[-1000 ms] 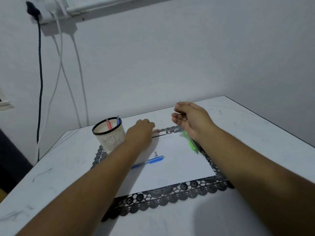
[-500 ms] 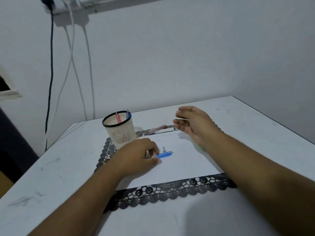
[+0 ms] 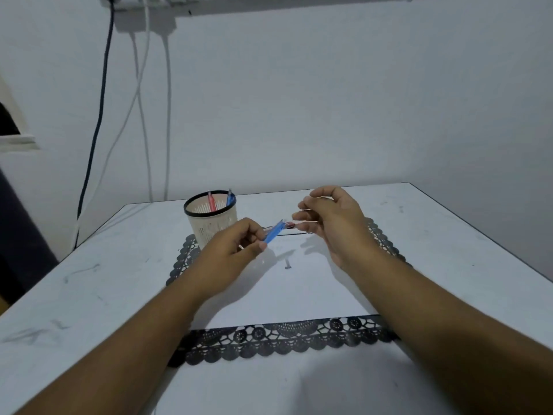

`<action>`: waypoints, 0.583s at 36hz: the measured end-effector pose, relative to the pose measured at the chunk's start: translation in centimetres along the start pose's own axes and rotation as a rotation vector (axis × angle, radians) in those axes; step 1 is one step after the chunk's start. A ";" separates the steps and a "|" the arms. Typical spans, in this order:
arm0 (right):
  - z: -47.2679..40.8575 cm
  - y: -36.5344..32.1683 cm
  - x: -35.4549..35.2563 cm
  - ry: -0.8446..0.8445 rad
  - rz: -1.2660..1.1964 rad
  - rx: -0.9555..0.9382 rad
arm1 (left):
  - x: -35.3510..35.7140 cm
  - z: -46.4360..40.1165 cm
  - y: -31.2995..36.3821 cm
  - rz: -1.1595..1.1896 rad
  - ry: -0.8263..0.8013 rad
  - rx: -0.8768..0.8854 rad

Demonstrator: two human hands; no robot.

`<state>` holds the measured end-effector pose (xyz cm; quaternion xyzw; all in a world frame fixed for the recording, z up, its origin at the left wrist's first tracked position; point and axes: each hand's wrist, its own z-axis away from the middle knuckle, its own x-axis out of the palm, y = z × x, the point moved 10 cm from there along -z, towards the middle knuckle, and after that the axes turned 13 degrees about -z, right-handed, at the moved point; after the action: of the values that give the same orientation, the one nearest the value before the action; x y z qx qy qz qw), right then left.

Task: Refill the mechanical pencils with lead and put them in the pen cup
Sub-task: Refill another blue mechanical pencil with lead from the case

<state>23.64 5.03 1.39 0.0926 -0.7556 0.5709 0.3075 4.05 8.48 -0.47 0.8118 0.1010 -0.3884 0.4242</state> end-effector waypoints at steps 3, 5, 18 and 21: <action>0.5 -0.8 0.8 -0.040 -0.008 -0.058 | 0.0 0.0 0.0 0.055 0.018 -0.010; 0.8 -1.1 1.2 -0.065 0.015 -0.097 | 0.0 0.0 0.1 0.066 0.021 -0.008; 1.3 -0.9 1.8 -0.119 0.087 -0.143 | -0.3 -0.1 -0.1 0.055 0.050 0.010; 1.4 -0.8 1.7 -0.119 0.105 -0.155 | -0.2 -0.1 -0.2 0.057 0.049 0.005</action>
<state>22.14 3.86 2.77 0.0623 -0.8182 0.5196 0.2381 3.85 8.72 -0.40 0.8246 0.0872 -0.3565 0.4305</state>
